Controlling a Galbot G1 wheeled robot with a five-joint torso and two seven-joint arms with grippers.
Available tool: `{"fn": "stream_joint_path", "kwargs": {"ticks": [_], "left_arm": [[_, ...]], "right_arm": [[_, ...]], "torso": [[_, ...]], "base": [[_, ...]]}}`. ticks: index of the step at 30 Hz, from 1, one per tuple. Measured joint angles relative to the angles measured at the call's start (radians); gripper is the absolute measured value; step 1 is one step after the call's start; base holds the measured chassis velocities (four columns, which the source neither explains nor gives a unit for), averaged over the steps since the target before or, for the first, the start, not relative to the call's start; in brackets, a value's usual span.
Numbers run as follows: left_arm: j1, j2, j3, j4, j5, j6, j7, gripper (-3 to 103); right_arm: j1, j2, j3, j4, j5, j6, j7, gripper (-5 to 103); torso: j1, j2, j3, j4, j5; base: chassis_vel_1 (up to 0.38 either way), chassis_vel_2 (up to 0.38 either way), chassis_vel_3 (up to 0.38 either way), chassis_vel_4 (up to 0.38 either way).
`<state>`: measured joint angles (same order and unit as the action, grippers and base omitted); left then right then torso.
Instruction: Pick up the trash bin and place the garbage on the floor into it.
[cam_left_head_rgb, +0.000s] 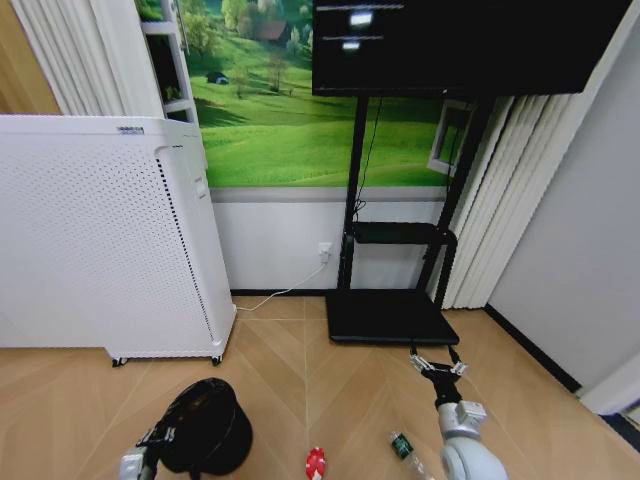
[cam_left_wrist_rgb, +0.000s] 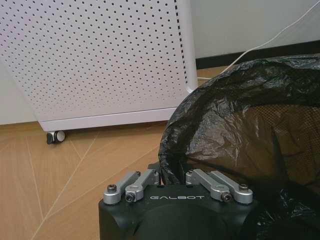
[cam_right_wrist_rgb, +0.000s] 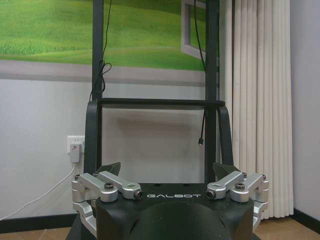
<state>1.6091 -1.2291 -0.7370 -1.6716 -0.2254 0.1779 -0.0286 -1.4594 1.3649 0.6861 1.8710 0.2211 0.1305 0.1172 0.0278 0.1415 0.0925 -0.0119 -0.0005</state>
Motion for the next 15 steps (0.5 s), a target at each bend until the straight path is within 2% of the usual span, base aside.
{"fn": "stream_joint_path", "kwargs": {"ticks": [6,14,15], "left_arm": [[0.001,-0.008,0.004,0.000,0.014,-0.008,-0.004,18],[0.005,-0.016,0.003,-0.048,0.023,-0.011,-0.020,18],[0.008,-0.014,-0.003,-0.090,0.022,-0.011,-0.030,11]], "right_arm": [[0.002,-0.002,0.000,-0.001,0.000,0.000,0.000,100],[0.002,-0.002,0.001,-0.004,-0.003,0.003,0.002,100],[0.002,-0.002,0.001,-0.006,-0.006,0.003,0.004,100]], "torso": [[0.000,0.000,0.000,0.0005,0.0008],[0.000,0.000,0.000,0.0002,-0.0011],[0.000,0.000,0.000,0.0001,-0.0002]], "base": [[0.000,0.000,0.000,0.000],[0.000,0.000,0.000,0.000],[0.000,0.000,0.000,0.000]]}}
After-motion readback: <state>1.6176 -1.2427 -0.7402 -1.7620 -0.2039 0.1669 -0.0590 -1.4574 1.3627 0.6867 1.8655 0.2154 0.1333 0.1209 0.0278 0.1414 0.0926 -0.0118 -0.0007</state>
